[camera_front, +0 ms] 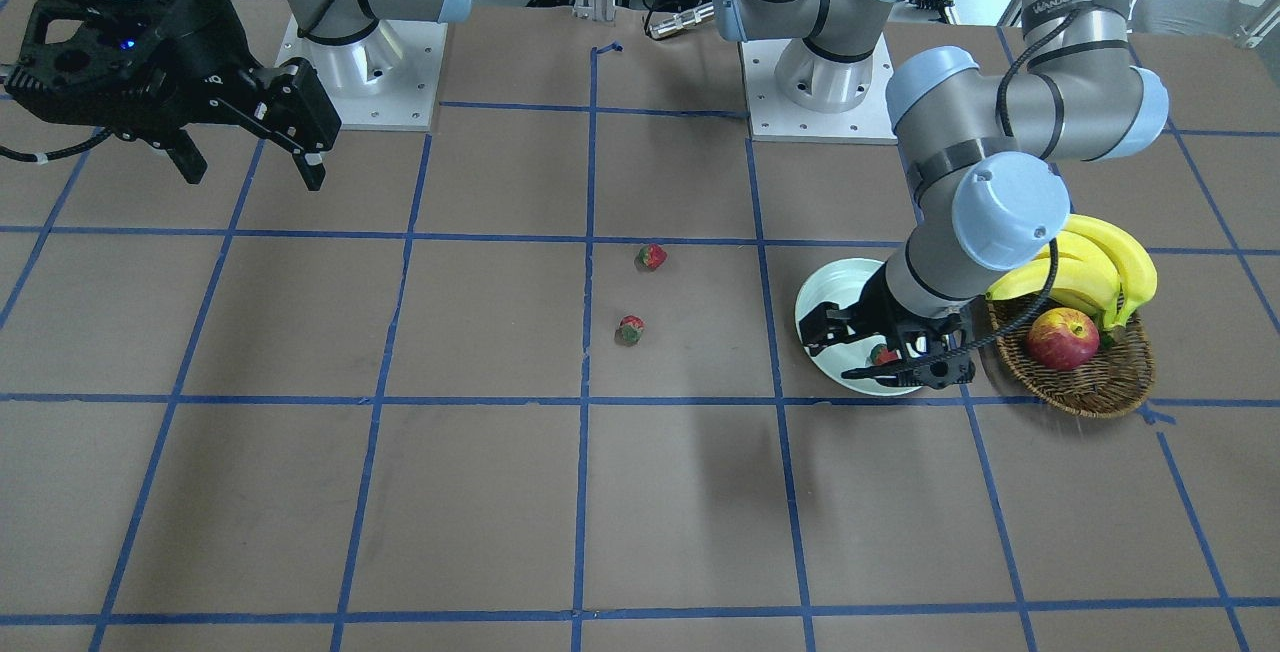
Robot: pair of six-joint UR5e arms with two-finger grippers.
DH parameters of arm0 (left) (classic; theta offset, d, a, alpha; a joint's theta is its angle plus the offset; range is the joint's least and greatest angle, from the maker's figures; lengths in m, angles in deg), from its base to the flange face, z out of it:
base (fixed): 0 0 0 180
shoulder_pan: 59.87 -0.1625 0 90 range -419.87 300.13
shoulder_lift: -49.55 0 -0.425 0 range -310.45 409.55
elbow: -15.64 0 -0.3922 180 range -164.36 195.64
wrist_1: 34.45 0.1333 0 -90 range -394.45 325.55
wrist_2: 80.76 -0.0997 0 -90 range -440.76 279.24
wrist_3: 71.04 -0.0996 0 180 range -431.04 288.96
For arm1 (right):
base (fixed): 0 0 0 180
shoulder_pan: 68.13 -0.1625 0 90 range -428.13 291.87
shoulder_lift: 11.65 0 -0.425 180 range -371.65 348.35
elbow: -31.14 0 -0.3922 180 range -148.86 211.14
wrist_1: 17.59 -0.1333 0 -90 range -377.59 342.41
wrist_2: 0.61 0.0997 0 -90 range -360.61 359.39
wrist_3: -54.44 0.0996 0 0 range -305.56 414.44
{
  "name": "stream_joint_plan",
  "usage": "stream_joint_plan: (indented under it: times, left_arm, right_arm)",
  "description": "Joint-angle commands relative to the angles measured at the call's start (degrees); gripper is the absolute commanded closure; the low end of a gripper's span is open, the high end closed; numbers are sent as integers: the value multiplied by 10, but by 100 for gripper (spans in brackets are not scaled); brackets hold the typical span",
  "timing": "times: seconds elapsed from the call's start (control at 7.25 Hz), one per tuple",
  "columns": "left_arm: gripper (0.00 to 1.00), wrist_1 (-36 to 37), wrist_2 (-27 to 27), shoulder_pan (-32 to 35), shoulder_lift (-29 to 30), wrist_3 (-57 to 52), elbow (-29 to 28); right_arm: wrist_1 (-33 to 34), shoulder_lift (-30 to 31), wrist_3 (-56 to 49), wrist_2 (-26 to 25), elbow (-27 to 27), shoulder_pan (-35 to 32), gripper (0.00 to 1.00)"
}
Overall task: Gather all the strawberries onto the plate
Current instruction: 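Move the left gripper back and grasp the second strawberry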
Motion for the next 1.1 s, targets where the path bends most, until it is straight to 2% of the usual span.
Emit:
stream_joint_plan:
  times: [0.0,0.14,0.28,0.69,0.97]
  left_arm:
    - [0,36,27,91,13,91,-1]
    - [0,45,39,122,15,111,-1]
    - [0,53,78,138,17,134,1]
    - [0,95,86,179,45,156,21]
    - [0,141,112,196,73,168,30]
  right_arm:
    - [0,0,0,0,0,0,0]
    - [0,0,0,0,0,0,0]
    - [0,0,0,0,0,0,0]
    - [-1,0,0,0,0,0,0]
    - [-1,0,0,0,0,0,0]
